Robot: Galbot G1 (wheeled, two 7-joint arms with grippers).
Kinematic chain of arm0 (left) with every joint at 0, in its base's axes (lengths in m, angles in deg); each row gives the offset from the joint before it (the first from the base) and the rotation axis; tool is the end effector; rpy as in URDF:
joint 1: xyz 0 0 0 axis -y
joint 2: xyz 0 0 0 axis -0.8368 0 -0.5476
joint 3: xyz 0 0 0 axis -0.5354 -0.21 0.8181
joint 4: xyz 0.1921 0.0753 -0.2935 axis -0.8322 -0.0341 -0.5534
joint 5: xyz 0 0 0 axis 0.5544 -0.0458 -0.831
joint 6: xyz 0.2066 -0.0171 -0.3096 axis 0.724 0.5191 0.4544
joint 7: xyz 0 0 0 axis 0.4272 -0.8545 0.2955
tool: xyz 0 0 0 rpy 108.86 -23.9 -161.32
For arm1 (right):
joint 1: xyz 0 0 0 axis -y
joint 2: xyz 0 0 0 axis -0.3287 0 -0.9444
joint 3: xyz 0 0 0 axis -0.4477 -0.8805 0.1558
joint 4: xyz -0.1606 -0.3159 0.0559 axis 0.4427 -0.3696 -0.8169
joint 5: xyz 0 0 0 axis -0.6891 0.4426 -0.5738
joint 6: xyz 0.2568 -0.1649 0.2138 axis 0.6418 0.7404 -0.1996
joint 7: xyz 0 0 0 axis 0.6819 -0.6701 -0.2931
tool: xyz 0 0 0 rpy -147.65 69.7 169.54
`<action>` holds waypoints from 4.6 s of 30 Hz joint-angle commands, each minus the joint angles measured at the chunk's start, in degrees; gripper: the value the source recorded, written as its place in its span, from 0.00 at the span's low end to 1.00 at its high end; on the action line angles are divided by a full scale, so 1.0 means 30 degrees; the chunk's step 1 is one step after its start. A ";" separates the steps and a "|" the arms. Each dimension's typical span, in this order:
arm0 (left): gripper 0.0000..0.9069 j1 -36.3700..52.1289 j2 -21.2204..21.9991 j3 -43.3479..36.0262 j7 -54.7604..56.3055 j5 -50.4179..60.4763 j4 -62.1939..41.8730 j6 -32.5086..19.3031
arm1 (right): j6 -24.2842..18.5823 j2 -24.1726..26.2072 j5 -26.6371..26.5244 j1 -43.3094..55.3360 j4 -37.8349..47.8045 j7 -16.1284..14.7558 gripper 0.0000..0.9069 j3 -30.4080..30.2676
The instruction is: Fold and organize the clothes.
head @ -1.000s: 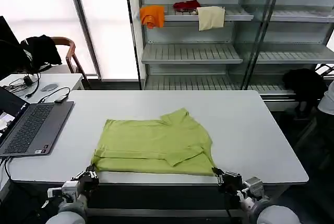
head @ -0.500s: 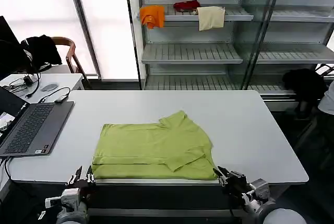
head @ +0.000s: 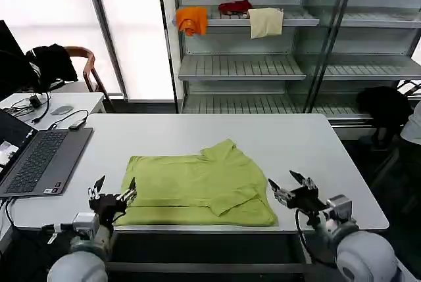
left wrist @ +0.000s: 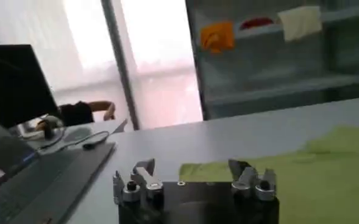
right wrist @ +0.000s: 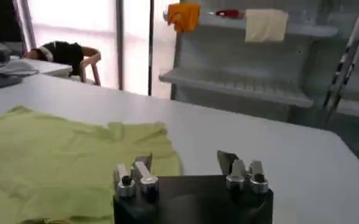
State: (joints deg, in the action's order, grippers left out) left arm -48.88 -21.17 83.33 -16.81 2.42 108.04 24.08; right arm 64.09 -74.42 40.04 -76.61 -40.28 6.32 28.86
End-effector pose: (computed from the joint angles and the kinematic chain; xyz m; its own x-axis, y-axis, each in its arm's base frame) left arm 0.2614 0.0648 -0.2241 -0.9722 -0.0151 0.2335 0.0218 0.9877 0.1547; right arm 0.2986 -0.0779 -0.1919 -0.9045 -0.3140 0.2886 -0.3485 0.9343 -0.0757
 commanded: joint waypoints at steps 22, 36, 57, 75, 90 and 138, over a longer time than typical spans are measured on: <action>1.00 0.9404 -0.0742 -0.2598 -0.6070 -0.2320 -1.0956 0.2470 | 0.1671 -0.7826 0.4033 1.7925 2.0687 -0.7959 1.00 -1.1817; 1.00 1.0452 -0.0207 -0.3510 -0.6189 -0.2173 -1.2367 0.2490 | 0.1914 -0.8834 0.4801 1.8024 2.1523 -0.8675 0.99 -1.1742; 0.01 0.9719 -0.0116 -0.2583 -0.7717 -0.1401 -1.3040 0.2434 | 0.1832 -0.8592 0.5220 1.7369 2.1189 -0.9440 0.00 -1.1668; 0.01 0.9328 -0.0260 -0.2545 -0.8096 -0.1729 -1.1851 0.1238 | 0.0204 -0.7143 0.4349 1.6951 1.9202 -1.0621 0.00 -1.1717; 0.00 0.8014 -0.1305 -0.1818 -0.7461 -0.2759 -0.8892 0.0274 | -0.0804 -0.4840 0.1070 1.6802 1.4597 -1.0194 0.00 -1.1460; 0.33 -0.1943 -0.0977 -0.0135 -0.0814 0.3474 -0.0900 0.2405 | -0.0603 0.2331 -0.0017 0.3981 0.1719 -0.8491 0.00 -0.5790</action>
State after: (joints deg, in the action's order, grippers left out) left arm -51.91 -24.22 83.32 -21.41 9.17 105.39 30.72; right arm 62.49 -68.45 39.54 -57.30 -32.15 -19.73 8.26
